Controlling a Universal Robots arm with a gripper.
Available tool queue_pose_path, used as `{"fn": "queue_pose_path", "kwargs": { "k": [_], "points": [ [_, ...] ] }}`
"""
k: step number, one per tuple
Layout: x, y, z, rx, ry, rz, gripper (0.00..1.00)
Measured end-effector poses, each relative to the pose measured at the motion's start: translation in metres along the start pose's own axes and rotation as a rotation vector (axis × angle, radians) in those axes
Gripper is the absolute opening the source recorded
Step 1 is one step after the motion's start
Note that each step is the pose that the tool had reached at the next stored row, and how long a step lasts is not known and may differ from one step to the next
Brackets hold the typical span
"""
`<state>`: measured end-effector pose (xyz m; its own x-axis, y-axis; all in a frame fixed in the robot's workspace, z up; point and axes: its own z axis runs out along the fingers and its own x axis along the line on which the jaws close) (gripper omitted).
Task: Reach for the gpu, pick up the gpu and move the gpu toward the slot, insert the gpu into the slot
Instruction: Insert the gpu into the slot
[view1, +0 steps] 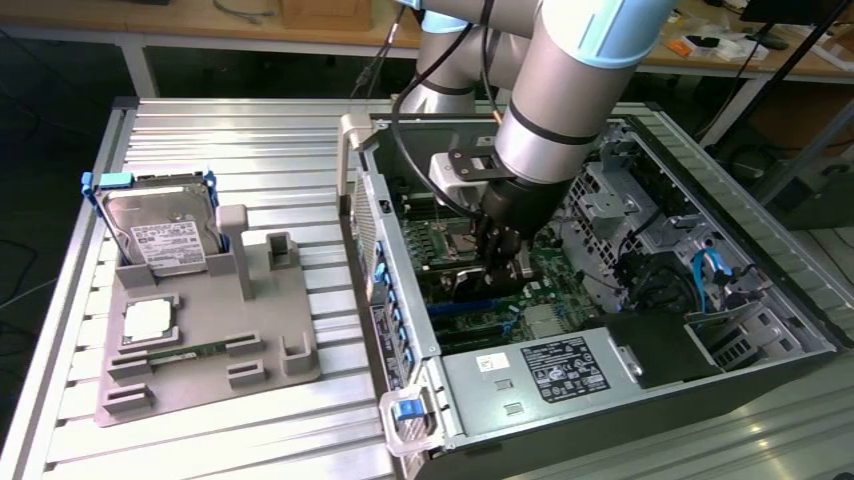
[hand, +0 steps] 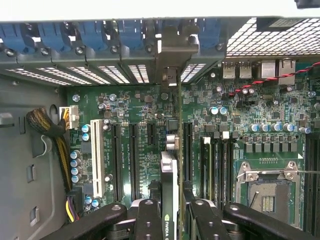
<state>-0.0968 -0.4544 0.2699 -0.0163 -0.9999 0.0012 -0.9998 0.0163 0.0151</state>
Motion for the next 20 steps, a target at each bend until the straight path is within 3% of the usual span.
{"fn": "queue_pose_path", "kwargs": {
  "k": [20],
  "points": [
    [0.0, 0.001, 0.0021, 0.0, 0.0002, 0.001, 0.27]
  ]
}}
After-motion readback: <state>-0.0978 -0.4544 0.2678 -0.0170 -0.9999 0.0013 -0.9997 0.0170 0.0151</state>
